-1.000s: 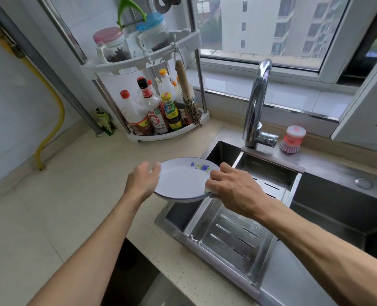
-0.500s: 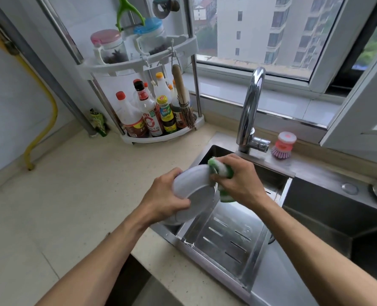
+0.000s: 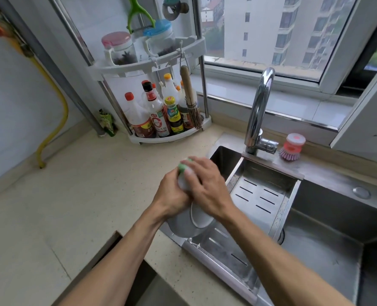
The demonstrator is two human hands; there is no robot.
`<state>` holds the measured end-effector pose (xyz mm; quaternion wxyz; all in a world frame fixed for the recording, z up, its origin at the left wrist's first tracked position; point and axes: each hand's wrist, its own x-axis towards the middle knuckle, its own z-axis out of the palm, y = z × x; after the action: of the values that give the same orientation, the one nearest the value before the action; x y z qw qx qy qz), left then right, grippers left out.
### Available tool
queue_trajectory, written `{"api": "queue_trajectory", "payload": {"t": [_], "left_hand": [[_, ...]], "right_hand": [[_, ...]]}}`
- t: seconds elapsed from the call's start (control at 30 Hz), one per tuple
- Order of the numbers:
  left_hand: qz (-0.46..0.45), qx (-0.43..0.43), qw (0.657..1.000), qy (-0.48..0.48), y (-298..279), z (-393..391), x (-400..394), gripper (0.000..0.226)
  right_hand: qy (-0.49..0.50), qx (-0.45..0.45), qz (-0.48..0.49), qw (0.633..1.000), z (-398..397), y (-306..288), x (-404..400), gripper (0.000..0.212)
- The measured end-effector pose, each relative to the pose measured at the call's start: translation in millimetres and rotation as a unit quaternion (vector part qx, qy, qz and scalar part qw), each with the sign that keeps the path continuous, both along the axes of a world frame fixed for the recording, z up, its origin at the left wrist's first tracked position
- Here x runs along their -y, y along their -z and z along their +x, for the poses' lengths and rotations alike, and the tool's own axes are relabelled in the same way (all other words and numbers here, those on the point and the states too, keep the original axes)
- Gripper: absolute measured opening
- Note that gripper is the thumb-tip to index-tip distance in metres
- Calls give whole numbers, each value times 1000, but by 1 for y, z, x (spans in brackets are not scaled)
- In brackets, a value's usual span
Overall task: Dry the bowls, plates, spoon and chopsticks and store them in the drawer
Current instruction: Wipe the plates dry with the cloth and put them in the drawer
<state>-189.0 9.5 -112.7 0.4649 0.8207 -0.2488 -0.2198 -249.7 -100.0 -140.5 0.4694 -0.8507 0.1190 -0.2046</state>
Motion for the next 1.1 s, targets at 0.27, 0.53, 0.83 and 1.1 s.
{"api": "queue_trajectory", "payload": {"t": [0.27,0.53,0.83,1.1], "left_hand": [[24,23,999,1,-1,6,-4,41],[40,47,998,-1,-9,9,-7,52],[-16,59,998,9,-24,4,-8,50],[17,-121,989,79,-39,17,-26,50]], "right_hand": [[22,-66,93,993,9,-5,14,42],[48,-62,169,982,17,3,32,40],[109,-72,331,935,16,10,39,37],[149,-103,247,952,13,-4,66,32]]}}
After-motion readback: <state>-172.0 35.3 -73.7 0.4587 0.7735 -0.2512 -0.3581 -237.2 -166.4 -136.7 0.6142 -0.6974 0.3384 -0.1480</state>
